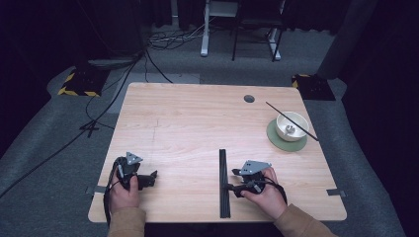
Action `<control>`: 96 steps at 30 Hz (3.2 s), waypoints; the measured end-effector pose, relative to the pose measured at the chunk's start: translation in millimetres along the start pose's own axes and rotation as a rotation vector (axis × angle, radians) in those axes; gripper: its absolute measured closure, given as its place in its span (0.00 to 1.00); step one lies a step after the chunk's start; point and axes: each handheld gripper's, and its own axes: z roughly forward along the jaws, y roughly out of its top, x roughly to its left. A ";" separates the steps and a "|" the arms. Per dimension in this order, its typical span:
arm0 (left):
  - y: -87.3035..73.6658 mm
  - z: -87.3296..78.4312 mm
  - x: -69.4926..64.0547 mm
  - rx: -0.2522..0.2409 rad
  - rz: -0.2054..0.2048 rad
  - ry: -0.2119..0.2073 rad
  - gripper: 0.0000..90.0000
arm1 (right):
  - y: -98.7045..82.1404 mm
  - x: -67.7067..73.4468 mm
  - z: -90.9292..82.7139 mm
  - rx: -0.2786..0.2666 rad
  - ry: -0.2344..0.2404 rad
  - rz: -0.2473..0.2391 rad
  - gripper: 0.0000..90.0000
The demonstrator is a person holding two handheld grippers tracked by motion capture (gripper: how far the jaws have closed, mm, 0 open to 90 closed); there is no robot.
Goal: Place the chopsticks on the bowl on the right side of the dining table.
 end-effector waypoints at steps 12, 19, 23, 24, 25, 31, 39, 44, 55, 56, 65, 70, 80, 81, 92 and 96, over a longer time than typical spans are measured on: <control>0.0 0.0 0.0 0.000 0.000 0.000 0.00 | -1.8 -1.0 0.9 0.016 -0.012 -0.005 0.42; 0.0 0.0 0.0 0.000 0.000 0.000 0.00 | -3.5 -3.6 -2.0 0.024 -0.031 -0.003 0.46; 0.0 0.0 0.0 0.000 0.000 0.000 0.00 | -7.5 -7.0 -7.1 0.033 -0.044 0.012 0.52; 0.0 0.0 0.0 0.000 0.000 0.000 0.00 | -7.5 -7.0 -7.1 0.033 -0.044 0.012 0.52; 0.0 0.0 0.0 0.000 0.000 0.000 0.00 | -7.8 -7.4 -7.6 0.028 -0.049 0.019 0.53; 0.0 0.0 0.0 0.000 0.000 0.000 0.00 | -11.6 -18.7 -12.8 0.030 -0.088 0.045 0.56; 0.0 0.0 0.0 0.000 0.000 0.000 0.00 | -15.2 -31.1 -18.3 0.030 -0.122 0.077 0.60; 0.0 0.0 0.0 0.000 0.000 0.000 0.00 | -17.0 -40.4 -20.4 0.025 -0.137 0.092 0.62; 0.0 0.0 0.0 0.000 0.000 0.000 0.00 | -19.7 -48.5 -26.0 0.032 -0.171 0.118 0.80; 0.0 0.0 -0.1 0.000 0.000 0.000 0.00 | -20.2 -49.3 -26.7 0.034 -0.173 0.115 0.82; 0.0 0.0 0.0 0.000 0.000 0.000 0.00 | -20.3 -49.7 -27.0 0.037 -0.176 0.116 0.85; 0.0 0.0 0.0 0.000 0.000 0.000 0.00 | -20.5 -49.4 -27.4 0.037 -0.173 0.118 0.91; 0.0 0.0 0.0 0.000 0.000 0.000 0.00 | -20.4 -48.5 -27.7 0.037 -0.169 0.128 0.96; 0.0 0.0 0.0 0.000 0.000 0.000 0.00 | -20.6 -48.5 -27.7 0.035 -0.169 0.130 0.96; 0.0 0.0 0.0 0.000 0.000 0.000 0.00 | -17.9 -52.9 -33.9 0.039 -0.166 0.117 0.96; 0.0 0.0 0.0 0.000 0.000 0.000 0.00 | -13.7 -52.6 -41.1 0.020 -0.158 0.109 0.96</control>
